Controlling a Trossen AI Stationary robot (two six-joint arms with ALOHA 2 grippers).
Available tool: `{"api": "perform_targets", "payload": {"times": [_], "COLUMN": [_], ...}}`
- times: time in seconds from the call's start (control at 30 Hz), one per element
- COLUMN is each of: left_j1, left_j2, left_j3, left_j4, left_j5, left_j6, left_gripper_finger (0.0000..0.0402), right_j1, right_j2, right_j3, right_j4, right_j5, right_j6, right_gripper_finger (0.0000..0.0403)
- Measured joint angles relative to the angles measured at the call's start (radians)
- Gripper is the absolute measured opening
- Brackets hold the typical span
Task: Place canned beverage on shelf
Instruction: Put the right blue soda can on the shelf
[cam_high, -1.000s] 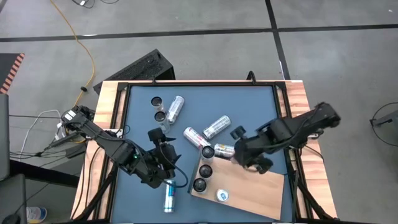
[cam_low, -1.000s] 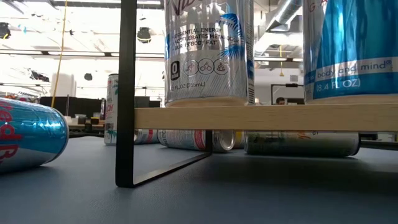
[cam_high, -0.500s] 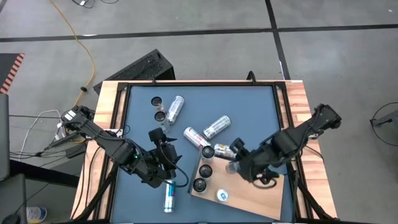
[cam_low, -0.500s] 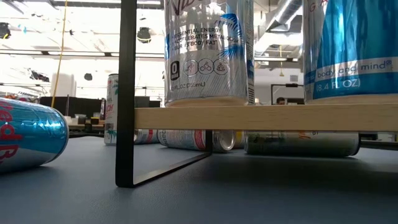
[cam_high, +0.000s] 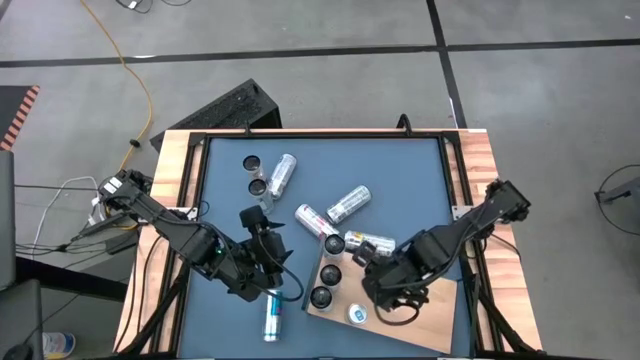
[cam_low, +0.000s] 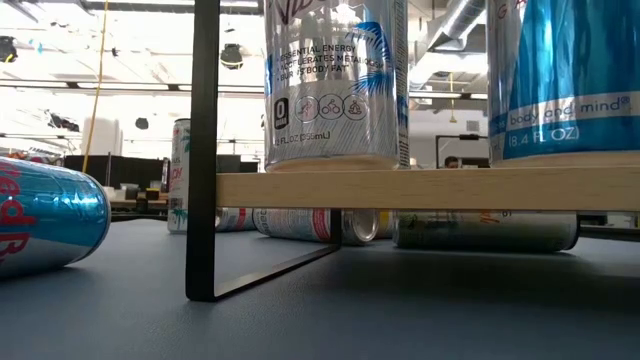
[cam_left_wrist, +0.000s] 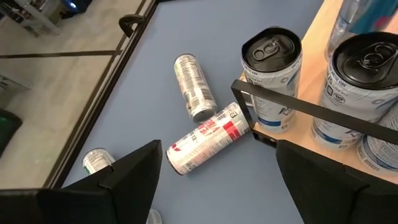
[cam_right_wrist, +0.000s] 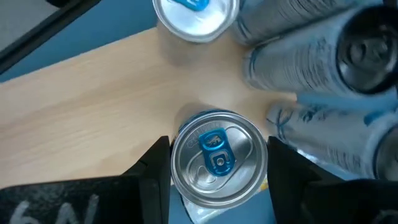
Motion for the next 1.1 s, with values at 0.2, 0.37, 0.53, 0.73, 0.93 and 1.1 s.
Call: {"api": "perform_targets", "payload": {"times": [0.2,0.37,0.53,0.73,0.93,1.1], "left_j1": [0.000,0.000,0.000,0.000,0.000,0.000], "left_j2": [0.000,0.000,0.000,0.000,0.000,0.000], "left_j3": [0.000,0.000,0.000,0.000,0.000,0.000], "left_j4": [-0.001,-0.002,-0.001,-0.001,-0.001,-0.002], "left_j5": [0.000,0.000,0.000,0.000,0.000,0.000], "left_j6": [0.004,0.013,0.018,0.018,0.020,0.020], "left_gripper_finger": [0.0303,0.0303,0.0303,0.0303,0.0303,0.0303], "right_j1": [-0.003,-0.005,-0.005,-0.023,-0.052,-0.069], "right_j2": [0.033,0.032,0.033,0.033,0.033,0.033], "right_j3": [0.010,0.010,0.010,0.010,0.010,0.006], "right_j4": [-0.005,0.033,0.056,0.057,0.069,0.070], "right_j5": [-0.018,-0.026,-0.050,-0.063,-0.105,-0.116], "right_j6": [-0.045,-0.085,-0.119,-0.121,-0.135,-0.147], "right_gripper_finger": [0.0174,0.0174,0.0174,0.0174,0.0180,0.0181]}}
